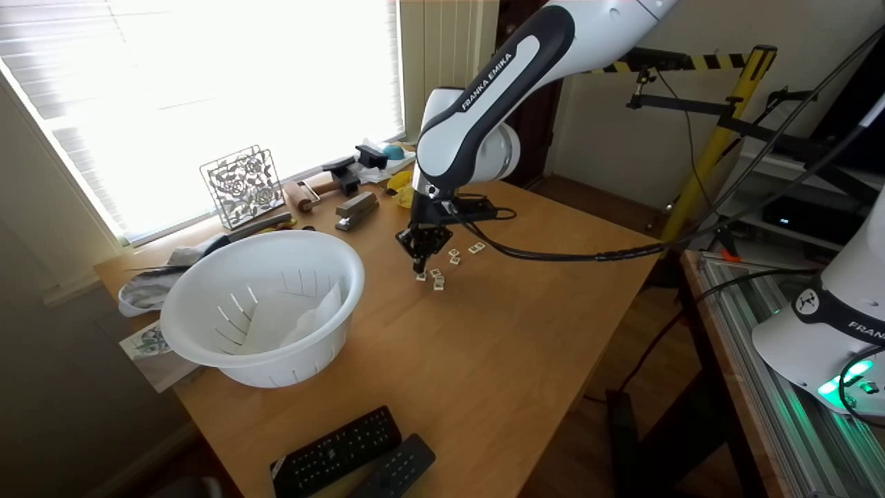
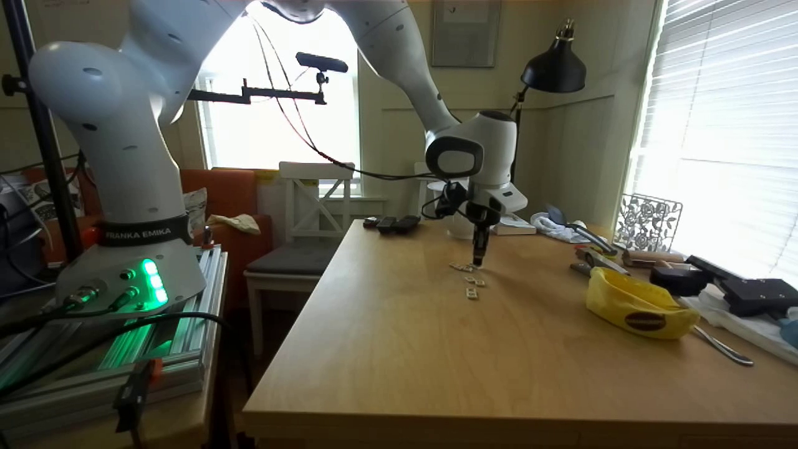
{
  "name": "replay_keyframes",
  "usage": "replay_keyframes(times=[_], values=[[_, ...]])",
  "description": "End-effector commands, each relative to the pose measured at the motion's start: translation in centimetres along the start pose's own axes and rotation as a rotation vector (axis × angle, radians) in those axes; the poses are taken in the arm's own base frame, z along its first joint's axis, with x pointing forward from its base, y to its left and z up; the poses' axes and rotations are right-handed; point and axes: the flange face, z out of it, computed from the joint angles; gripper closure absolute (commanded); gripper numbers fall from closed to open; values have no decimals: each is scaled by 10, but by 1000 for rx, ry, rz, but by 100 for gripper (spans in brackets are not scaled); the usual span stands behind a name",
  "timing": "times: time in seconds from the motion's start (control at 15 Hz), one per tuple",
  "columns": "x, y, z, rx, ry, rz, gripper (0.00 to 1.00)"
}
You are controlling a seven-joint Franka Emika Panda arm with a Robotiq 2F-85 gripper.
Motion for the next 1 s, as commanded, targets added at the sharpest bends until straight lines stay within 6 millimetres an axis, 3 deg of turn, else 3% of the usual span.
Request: replay_keyframes(times=[0.0,0.93], values=[[2,-7,2,4,-26,-27,100],[12,-29,14,-8,-116,-89,100]])
